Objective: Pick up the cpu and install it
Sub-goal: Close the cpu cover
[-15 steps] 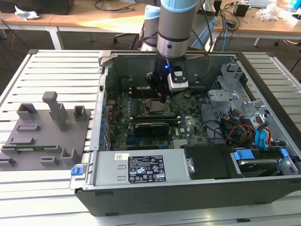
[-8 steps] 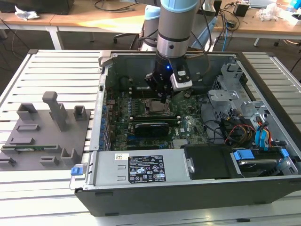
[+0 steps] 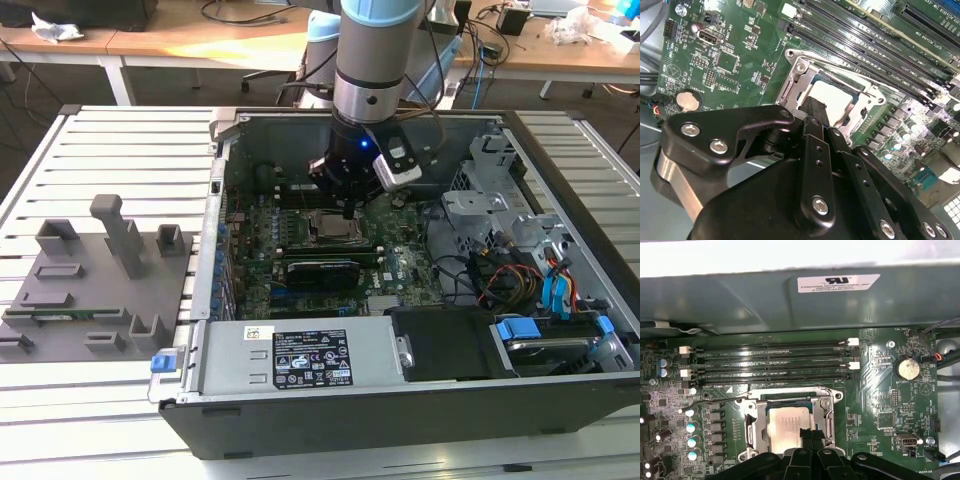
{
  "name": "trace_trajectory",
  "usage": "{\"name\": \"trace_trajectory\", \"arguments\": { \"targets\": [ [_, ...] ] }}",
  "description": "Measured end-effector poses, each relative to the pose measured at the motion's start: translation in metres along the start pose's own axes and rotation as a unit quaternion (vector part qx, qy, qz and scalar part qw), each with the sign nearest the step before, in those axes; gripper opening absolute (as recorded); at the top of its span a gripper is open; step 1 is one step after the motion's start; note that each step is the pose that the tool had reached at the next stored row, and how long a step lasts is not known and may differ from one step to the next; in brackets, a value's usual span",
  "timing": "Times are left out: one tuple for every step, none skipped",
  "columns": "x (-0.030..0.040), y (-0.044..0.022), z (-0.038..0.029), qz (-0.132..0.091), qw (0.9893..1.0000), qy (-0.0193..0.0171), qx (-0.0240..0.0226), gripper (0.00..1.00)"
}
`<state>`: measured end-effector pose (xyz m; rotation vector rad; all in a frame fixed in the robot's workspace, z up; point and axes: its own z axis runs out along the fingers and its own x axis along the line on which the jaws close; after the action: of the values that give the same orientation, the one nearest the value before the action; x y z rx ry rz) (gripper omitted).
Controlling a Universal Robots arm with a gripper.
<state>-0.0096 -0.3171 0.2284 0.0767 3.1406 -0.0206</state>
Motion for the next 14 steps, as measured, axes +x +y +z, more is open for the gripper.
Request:
{"name": "trace_trajectory", "arguments": {
  "targets": [
    [0.0001,0.0000,0.0000,0.000,1.0000,0.0000,0.0000,0.11],
    [0.0004,-0.0001,0.0001,-0.001,1.0000,0.0000,0.0001,0.11],
    [0.0011,-0.0001,0.0003,-0.002,1.0000,0.0000,0.0000,0.11],
    [0.0023,-0.0001,0.0004,-0.002,1.0000,0.0000,0.0000,0.11],
    [0.0034,-0.0002,0.0005,-0.002,1.0000,0.0000,0.0000,0.11],
    [0.0057,-0.0003,0.0006,-0.003,1.0000,0.0000,0.0000,0.11],
    [0.0076,-0.0004,0.0008,-0.003,1.0000,-0.0001,0.0000,0.11],
    [0.0088,-0.0004,0.0008,-0.003,1.0000,-0.0001,0.0000,0.11],
    [0.0097,-0.0004,0.0009,-0.003,1.0000,-0.0001,0.0000,0.11],
    [0.0097,-0.0004,0.0008,-0.003,1.0000,-0.0001,0.0000,0.11],
    [0.0097,-0.0005,0.0008,-0.003,1.0000,-0.0001,0.0000,0.11],
    [0.0097,-0.0005,0.0008,-0.003,1.0000,-0.0001,0.0000,0.11],
    [0.0098,-0.0005,0.0008,-0.003,1.0000,0.0000,0.0000,0.11],
    [0.0098,-0.0005,0.0008,-0.003,1.0000,-0.0001,0.0000,0.11]
  ]
}}
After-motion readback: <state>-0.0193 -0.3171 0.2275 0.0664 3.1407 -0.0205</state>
